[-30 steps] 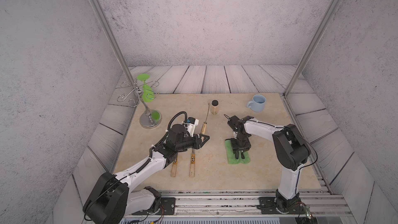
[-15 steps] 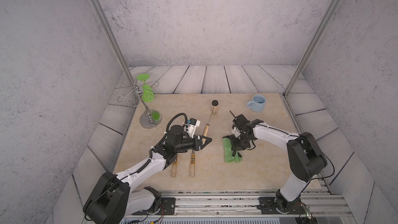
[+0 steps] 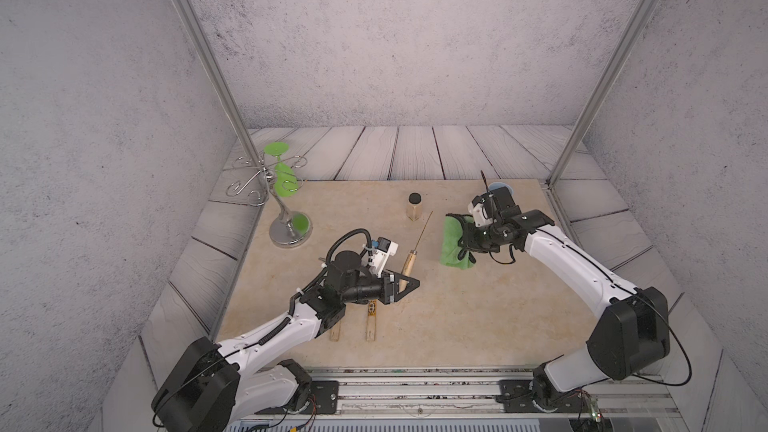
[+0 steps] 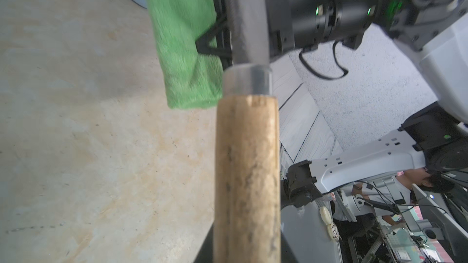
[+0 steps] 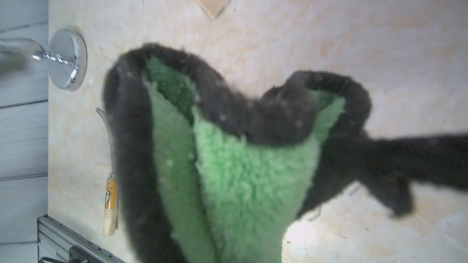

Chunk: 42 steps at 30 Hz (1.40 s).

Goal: Wipe small sickles with rags
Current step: Wipe the small sickle.

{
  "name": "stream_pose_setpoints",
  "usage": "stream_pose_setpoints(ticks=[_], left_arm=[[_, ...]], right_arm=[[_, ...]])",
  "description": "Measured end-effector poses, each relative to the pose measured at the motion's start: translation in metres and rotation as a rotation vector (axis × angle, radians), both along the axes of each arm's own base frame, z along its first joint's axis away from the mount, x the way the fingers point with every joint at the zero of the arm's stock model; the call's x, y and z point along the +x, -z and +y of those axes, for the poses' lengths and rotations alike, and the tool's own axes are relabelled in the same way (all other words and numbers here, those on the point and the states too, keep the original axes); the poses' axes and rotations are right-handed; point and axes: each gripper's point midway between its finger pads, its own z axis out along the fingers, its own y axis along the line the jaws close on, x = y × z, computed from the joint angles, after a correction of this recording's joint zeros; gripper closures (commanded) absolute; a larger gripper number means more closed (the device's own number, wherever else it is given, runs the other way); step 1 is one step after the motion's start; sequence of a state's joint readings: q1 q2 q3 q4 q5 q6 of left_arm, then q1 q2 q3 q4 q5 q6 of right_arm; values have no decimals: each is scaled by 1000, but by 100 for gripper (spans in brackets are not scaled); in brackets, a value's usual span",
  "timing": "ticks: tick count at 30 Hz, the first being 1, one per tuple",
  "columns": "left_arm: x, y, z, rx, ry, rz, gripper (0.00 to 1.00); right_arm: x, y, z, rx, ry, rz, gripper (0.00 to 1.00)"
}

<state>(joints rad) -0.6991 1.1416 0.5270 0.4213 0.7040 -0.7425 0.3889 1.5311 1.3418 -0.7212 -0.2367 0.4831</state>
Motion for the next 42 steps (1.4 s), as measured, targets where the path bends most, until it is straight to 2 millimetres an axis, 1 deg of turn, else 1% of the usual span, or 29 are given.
stream_pose_setpoints(ticks=[2,5,9,13,19,28,32,37,42], left_arm=[[-3,4,-4,17,8,1,100],[-3,11,-7,44,0,7,100],[0,17,-9,71,-8,12,100],[-2,17,-16,79,6,2,100],[-2,17,-22,87,12,0,100],[-1,31,-32,131,26,13,100],[1,36,-37,146,32,17,100],[4,35,-44,147,44,3,100],[7,27,-50,131,55,-25,100]], right_arm=[[14,-9,0,-8,22,-27,85],[26,-17,0,-16,43,-46,85],[35,-24,3,-15,51,-55,85],[40,-23,6,-10,48,-49,85],[38,-20,14,26,25,-27,85],[35,-21,35,122,-41,-37,85],[29,-23,39,159,-63,-49,85],[24,-36,43,199,-86,-91,85],[19,-54,46,233,-111,-147,85]])
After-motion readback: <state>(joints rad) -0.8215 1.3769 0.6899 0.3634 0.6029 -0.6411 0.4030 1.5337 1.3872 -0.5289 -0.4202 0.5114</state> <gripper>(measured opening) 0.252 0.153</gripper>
